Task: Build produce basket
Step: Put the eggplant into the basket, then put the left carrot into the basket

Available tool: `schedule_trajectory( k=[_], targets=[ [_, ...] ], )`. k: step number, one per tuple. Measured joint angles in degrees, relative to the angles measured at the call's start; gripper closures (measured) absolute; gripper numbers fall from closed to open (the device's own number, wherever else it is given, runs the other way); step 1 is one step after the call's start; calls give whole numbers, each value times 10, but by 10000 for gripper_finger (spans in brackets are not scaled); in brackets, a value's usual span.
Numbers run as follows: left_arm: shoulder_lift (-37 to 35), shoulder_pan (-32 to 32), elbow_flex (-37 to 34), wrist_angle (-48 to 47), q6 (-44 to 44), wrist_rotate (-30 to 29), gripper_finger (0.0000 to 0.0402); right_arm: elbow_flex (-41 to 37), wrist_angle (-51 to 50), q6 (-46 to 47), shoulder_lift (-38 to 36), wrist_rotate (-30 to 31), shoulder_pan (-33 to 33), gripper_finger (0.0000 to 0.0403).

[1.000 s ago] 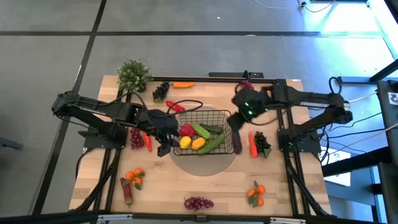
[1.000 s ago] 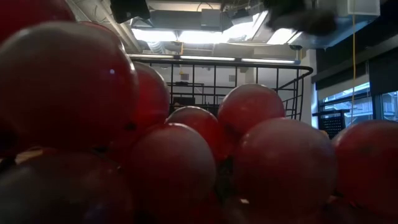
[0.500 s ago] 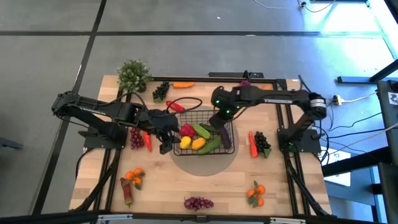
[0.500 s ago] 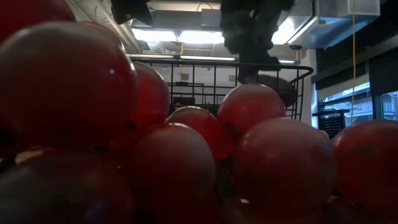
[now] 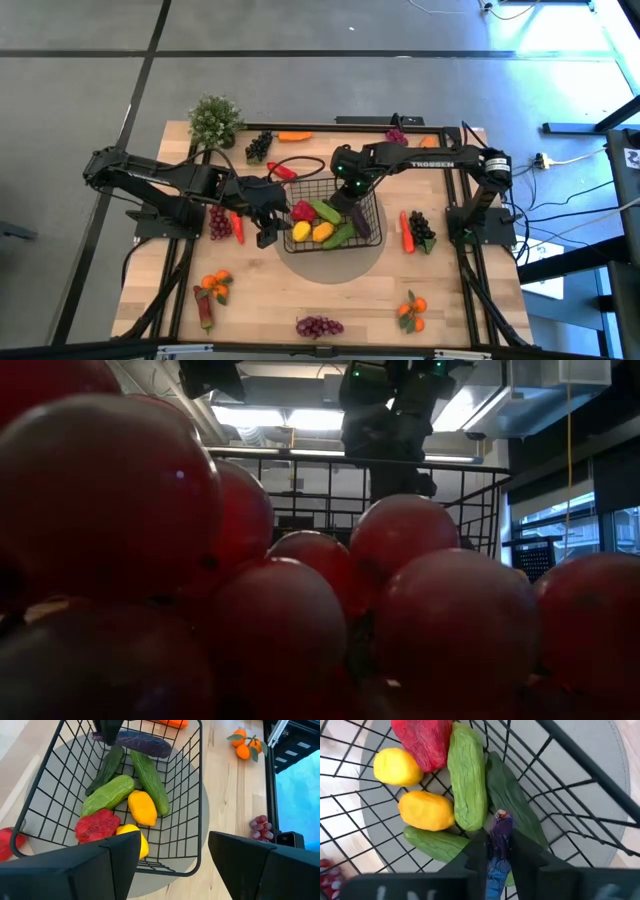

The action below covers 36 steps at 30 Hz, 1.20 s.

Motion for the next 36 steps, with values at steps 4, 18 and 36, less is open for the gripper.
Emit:
schedule_trajectory(
  k=[4, 18, 36],
  targets=[
    [0, 0, 0, 0, 0, 0, 181, 0, 3, 4, 0, 0, 0, 319],
    [0, 0, 0, -103, -153, -66, 181, 0, 19, -5, -42, -30, 12, 308],
    [6, -49, -48, -280, -632, -59, 181, 0, 155, -88, -197, -21, 92, 308]
  ],
)
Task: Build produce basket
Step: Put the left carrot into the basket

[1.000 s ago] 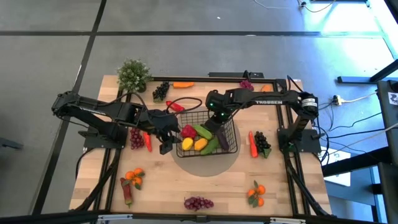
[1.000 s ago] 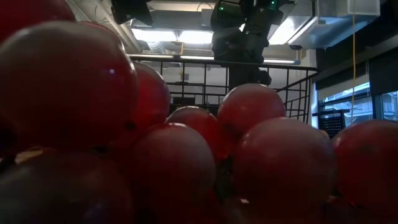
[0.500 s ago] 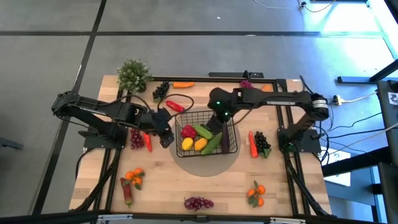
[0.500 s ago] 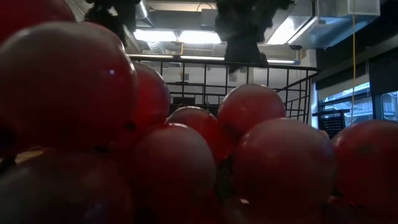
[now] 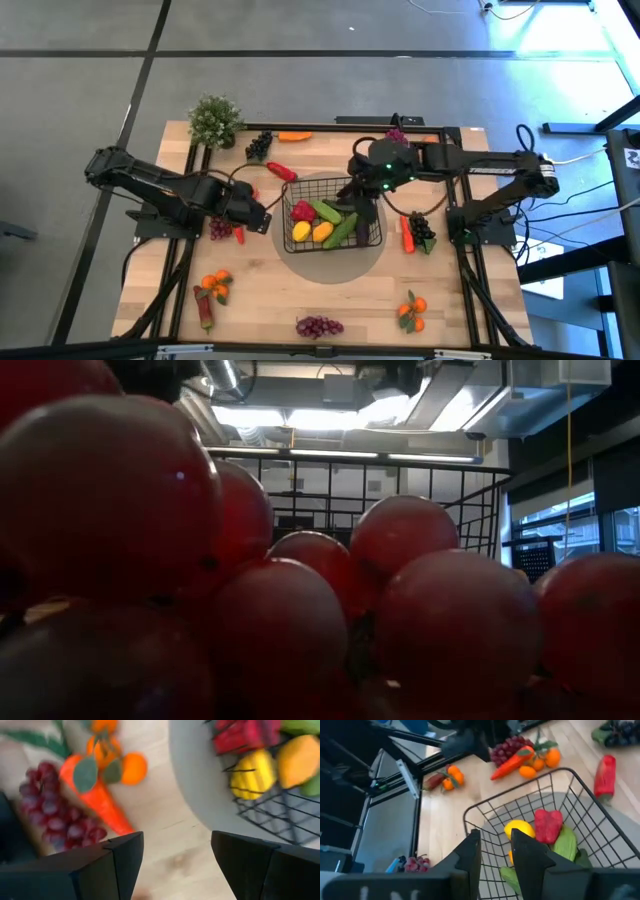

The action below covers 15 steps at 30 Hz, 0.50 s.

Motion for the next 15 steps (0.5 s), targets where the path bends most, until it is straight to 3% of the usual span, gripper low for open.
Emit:
schedule_trajectory(
  k=[10, 15],
  targets=[
    [0, -38, -125, 35, -135, -29, 181, 0, -2, -24, -19, 0, 7, 308],
    [0, -39, -189, 94, -156, -36, 181, 0, -5, -26, -19, 0, 7, 308]
  ],
)
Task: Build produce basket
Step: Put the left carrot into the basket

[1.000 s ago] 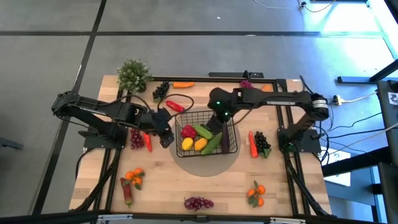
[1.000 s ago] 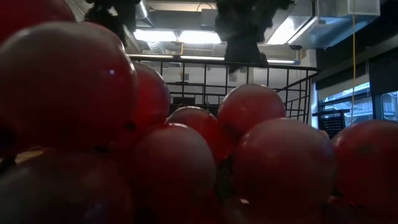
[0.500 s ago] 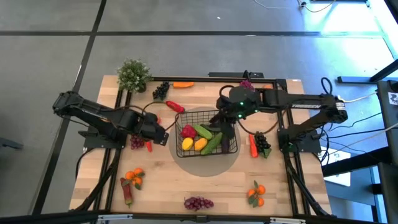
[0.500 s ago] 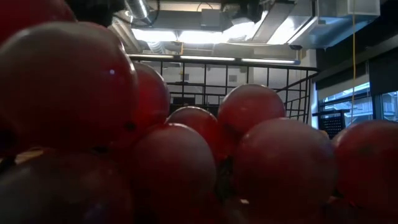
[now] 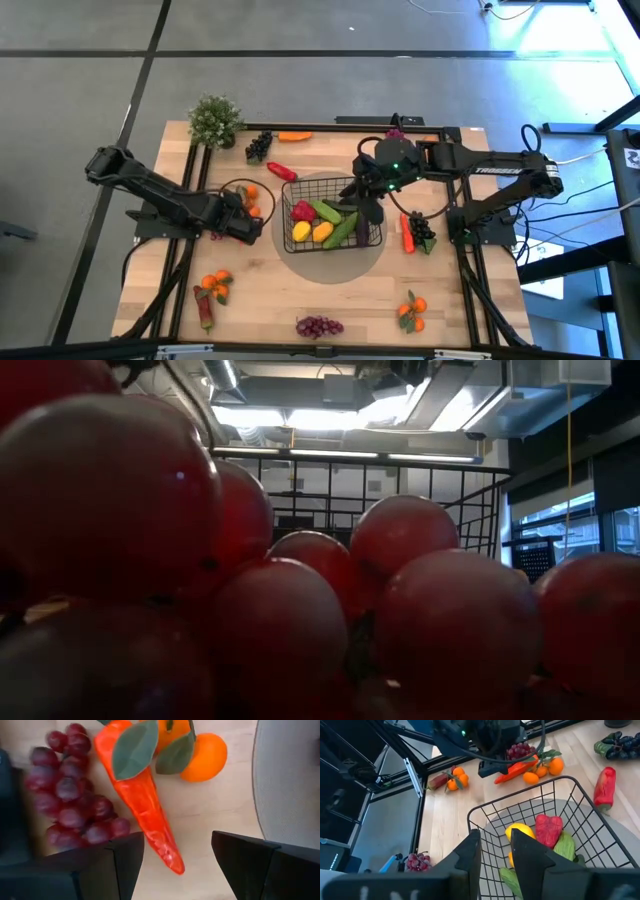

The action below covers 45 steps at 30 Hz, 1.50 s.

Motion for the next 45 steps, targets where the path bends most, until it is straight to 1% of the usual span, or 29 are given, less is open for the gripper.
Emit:
schedule_trajectory(
  k=[7, 9, 15, 23, 26, 28, 37, 38, 45],
  targets=[
    [0, 3, -53, 19, -54, -18, 181, 0, 0, 0, 0, 0, 0, 308],
    [0, 6, -63, 30, -54, -18, 181, 0, 0, 0, 0, 0, 0, 308],
    [0, 24, -100, 102, -41, -20, 181, 0, 1, 0, 0, 0, 0, 308],
    [0, 37, -128, 106, -33, -27, 187, 0, 1, 4, 0, 0, 0, 308],
    [0, 37, -131, 105, -22, -32, 205, 0, 1, 4, 0, 1, 0, 308],
    [0, 37, -135, 105, -21, -34, 223, 0, 1, 4, 0, 1, 0, 308],
    [0, 37, -137, 103, 37, -36, 337, 0, 1, 6, 0, 1, 0, 308],
    [0, 37, -137, 103, 37, -36, 342, 0, 2, 6, 0, 1, 0, 308],
    [-9, 23, -134, 90, 37, -34, 343, 0, 1, 6, 0, 1, 0, 308]
  ],
)
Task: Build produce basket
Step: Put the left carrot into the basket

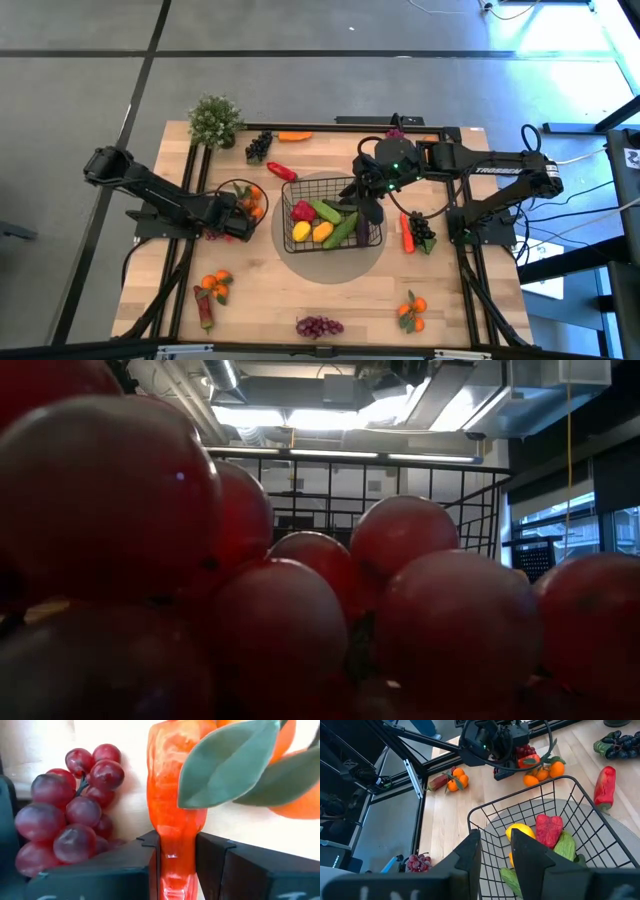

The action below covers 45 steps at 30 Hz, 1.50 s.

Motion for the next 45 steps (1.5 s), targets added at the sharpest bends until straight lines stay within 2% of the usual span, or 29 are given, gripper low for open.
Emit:
schedule_trajectory(
  k=[5, 16, 19, 24, 29, 35, 40, 45],
  targets=[
    [-4, -13, 53, -95, -3, 0, 343, 0, 0, 0, 0, 0, 0, 308],
    [-4, -43, 249, -346, 1, -25, 344, 0, -3, 0, 0, -8, 0, 308],
    [-4, -54, 307, -378, 16, -55, 343, 0, -9, 0, -2, -28, 0, 308],
    [-4, -61, 393, -375, 87, -122, 343, 0, -17, -2, -22, -50, 0, 308],
    [4, -57, 451, -320, 208, -180, 342, 1, -38, -5, -53, -44, 0, 308],
    [21, -44, 464, -133, 423, -194, 341, 1, -47, -6, -73, -9, 0, 308],
    [58, -19, 464, 22, 579, -166, 340, 1, -48, -18, -71, -9, 0, 308],
    [105, 14, 464, 115, 679, -108, 340, 1, -48, -20, -71, -10, 0, 308]
  ],
)
